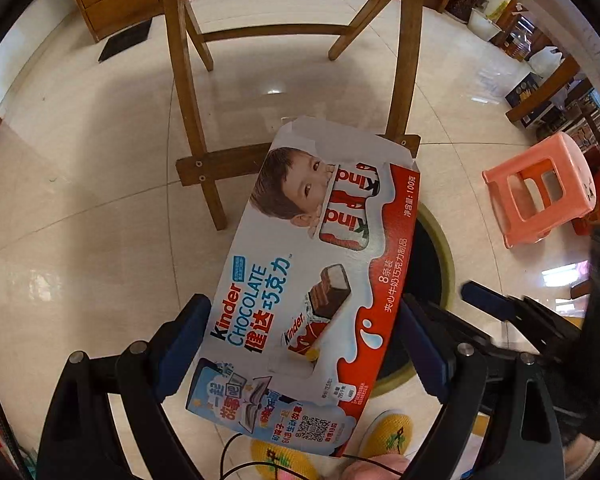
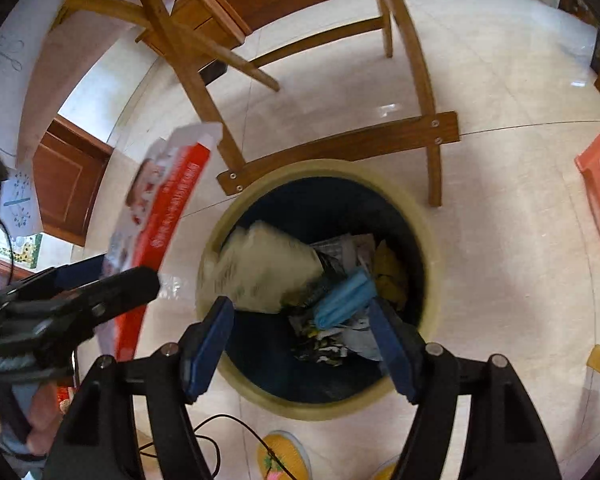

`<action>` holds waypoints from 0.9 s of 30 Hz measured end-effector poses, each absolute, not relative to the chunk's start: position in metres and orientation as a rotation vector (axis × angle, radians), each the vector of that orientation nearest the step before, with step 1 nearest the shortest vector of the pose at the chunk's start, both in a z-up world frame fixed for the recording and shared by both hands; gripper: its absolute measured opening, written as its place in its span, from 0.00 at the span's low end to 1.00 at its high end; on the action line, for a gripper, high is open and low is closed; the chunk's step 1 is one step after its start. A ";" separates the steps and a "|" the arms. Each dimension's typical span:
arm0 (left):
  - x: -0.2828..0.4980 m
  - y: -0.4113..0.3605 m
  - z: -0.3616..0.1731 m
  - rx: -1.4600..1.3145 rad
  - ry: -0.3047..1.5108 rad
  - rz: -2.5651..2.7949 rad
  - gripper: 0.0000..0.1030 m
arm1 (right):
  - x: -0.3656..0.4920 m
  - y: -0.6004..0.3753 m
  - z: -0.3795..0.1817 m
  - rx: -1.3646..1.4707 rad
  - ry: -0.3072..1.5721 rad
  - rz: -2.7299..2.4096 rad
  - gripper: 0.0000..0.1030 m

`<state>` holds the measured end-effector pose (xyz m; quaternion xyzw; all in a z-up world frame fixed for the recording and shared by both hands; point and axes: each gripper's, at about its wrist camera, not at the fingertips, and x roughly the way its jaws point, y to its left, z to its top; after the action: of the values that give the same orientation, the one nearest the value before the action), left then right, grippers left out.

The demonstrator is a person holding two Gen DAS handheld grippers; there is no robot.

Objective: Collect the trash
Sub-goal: 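Open both tools to drop the two boxes into the bin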

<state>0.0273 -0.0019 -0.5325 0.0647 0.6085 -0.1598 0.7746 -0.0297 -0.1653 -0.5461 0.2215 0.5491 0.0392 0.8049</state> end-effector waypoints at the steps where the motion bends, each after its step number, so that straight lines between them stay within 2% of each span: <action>1: 0.028 -0.004 -0.537 0.132 1.325 -0.348 0.88 | -0.031 -0.168 -0.544 0.470 1.172 0.075 0.69; 15: 0.037 -0.027 -0.586 0.160 1.393 -0.406 0.91 | -0.046 -0.188 -0.549 0.494 1.152 -0.004 0.69; 18: 0.036 -0.026 -0.586 0.180 1.374 -0.394 0.98 | -0.047 -0.188 -0.549 0.490 1.149 -0.004 0.69; 27: 0.032 -0.003 -0.566 0.156 1.312 -0.332 0.99 | -0.047 -0.182 -0.544 0.475 1.139 0.003 0.69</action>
<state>0.0317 -0.0028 -0.5659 0.0720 0.6064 -0.1533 0.7769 -0.0471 -0.1818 -0.5443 0.2227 0.5341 0.0014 0.8156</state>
